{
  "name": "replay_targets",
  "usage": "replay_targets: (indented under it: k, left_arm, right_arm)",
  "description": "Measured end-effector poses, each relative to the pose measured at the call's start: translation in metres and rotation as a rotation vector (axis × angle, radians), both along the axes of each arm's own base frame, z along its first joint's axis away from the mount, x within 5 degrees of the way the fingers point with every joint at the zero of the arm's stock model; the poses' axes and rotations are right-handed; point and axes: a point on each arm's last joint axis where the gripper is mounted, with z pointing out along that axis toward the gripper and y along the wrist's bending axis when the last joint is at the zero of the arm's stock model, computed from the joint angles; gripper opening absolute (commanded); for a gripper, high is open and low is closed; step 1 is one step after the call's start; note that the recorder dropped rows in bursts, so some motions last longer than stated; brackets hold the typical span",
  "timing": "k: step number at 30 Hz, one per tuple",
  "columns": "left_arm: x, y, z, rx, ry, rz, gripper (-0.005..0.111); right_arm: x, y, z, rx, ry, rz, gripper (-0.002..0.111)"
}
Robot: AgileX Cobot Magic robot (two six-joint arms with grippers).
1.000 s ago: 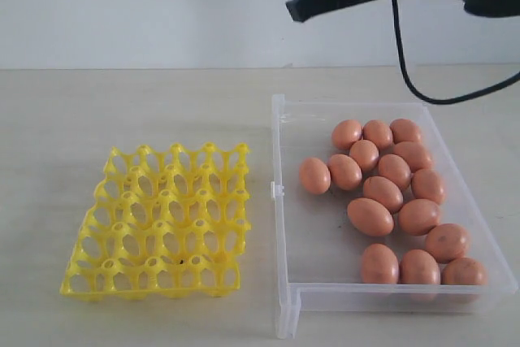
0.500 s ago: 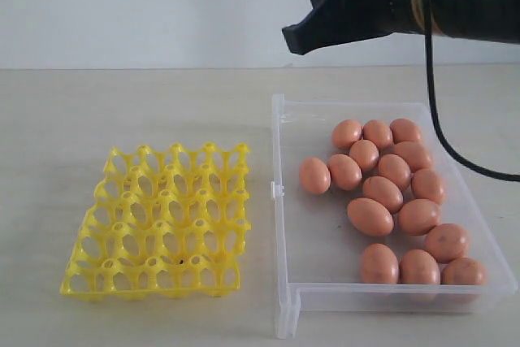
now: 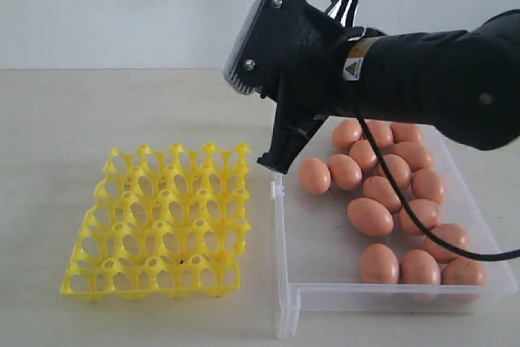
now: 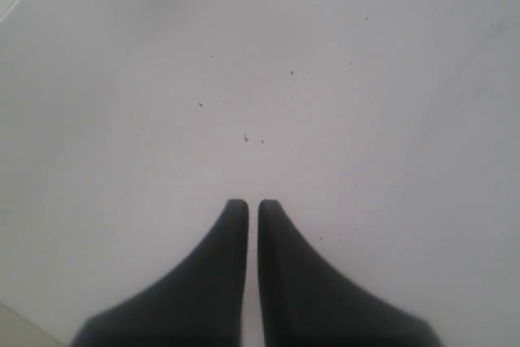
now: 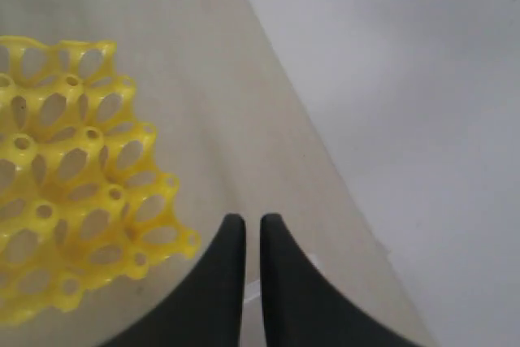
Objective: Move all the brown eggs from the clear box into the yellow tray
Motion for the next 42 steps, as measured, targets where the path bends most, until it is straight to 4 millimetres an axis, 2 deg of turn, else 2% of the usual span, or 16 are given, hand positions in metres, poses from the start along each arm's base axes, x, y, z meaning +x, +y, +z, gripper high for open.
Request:
replay_targets:
  k: [2, 4, 8, 12, 15, 19, 20, 22, 25, 29, 31, 33, 39, 42]
  left_arm:
    - [0.0, 0.0, 0.0, 0.0, 0.0, 0.0, 0.004]
    - [0.0, 0.0, 0.0, 0.0, 0.0, 0.0, 0.004]
    - [0.0, 0.0, 0.0, 0.0, 0.0, 0.0, 0.004]
    - [0.0, 0.0, 0.0, 0.0, 0.0, 0.0, 0.004]
    - [0.0, 0.0, 0.0, 0.0, 0.0, 0.0, 0.004]
    - [0.0, 0.0, 0.0, 0.0, 0.0, 0.0, 0.004]
    - [0.0, 0.0, 0.0, 0.0, 0.0, 0.0, 0.004]
    - [0.0, 0.0, 0.0, 0.0, 0.0, 0.0, 0.004]
    - [0.0, 0.0, 0.0, 0.0, 0.0, 0.0, 0.004]
    - [0.0, 0.0, 0.0, 0.0, 0.0, 0.0, 0.004]
    - [0.0, 0.0, 0.0, 0.0, 0.0, 0.0, 0.004]
    - [0.0, 0.0, 0.0, 0.0, 0.0, 0.0, 0.004]
    - [0.0, 0.0, 0.0, 0.0, 0.0, 0.0, 0.004]
    - [0.0, 0.0, 0.0, 0.0, 0.0, 0.0, 0.004]
  right_arm:
    - [0.005, 0.003, -0.001, 0.064, 0.104, -0.058, 0.0]
    - [0.01, 0.006, 0.005, 0.134, 0.19, -0.107, 0.0]
    - [0.015, 0.014, 0.012, 0.167, 0.357, -0.158, 0.0]
    - [0.016, 0.017, 0.004, 0.184, 0.505, -0.227, 0.001]
    - [0.015, 0.016, -0.001, 0.194, 0.571, -0.28, 0.015]
    - [0.016, 0.011, -0.005, 0.164, 0.593, -0.337, 0.053]
    - [0.016, 0.01, -0.007, 0.158, 0.612, -0.347, 0.056]
    - [0.015, 0.01, -0.013, 0.144, 0.674, -0.355, 0.052]
    - [0.013, 0.011, -0.024, 0.125, 0.779, -0.339, 0.041]
    - [0.015, 0.01, -0.03, 0.067, 0.756, -0.31, 0.034]
    - [0.021, 0.008, -0.028, 0.052, 0.665, -0.307, 0.021]
    - [0.025, 0.006, -0.025, 0.071, 0.549, -0.293, 0.002]
    - [0.015, -0.004, -0.036, 0.145, 0.344, -0.223, 0.0]
    - [0.009, -0.008, -0.026, 0.18, 0.295, -0.207, 0.0]
